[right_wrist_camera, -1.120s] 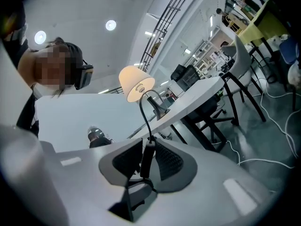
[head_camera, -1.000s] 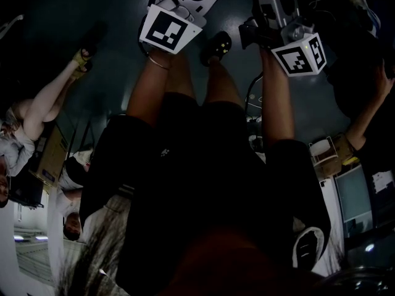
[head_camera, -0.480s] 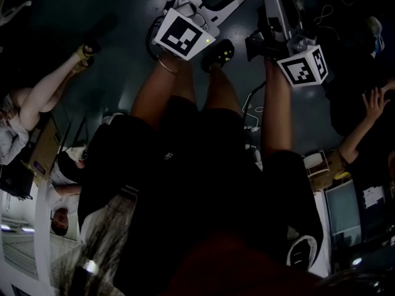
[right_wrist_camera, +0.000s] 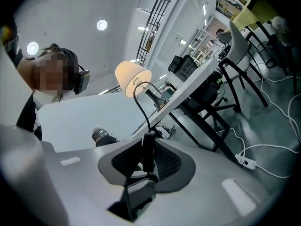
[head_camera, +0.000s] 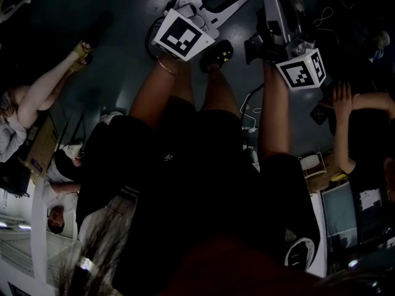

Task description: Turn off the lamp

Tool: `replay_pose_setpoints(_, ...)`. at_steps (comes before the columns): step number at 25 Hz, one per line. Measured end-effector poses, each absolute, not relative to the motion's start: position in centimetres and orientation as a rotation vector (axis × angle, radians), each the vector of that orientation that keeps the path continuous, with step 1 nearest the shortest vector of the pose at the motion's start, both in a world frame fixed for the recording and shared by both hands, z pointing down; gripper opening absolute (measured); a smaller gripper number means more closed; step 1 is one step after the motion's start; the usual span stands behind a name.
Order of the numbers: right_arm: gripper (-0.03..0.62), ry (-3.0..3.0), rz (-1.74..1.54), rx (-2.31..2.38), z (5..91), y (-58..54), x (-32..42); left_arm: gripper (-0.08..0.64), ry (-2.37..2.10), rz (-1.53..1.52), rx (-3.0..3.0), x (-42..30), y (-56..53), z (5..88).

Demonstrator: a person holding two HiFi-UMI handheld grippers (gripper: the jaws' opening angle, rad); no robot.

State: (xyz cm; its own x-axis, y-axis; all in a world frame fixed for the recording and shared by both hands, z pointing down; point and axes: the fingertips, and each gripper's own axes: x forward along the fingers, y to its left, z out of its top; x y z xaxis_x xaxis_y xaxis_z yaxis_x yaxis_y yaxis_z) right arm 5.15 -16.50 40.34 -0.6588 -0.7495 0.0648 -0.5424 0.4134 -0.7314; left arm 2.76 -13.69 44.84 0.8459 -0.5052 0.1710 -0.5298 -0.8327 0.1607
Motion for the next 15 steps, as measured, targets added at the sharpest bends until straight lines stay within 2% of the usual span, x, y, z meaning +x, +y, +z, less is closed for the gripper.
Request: replay_pose_setpoints(15,0.072,2.389,-1.104,-1.135,40.68,-15.97,5.31,0.020,-0.789,0.190,2.817,2.94,-13.18,45.15)
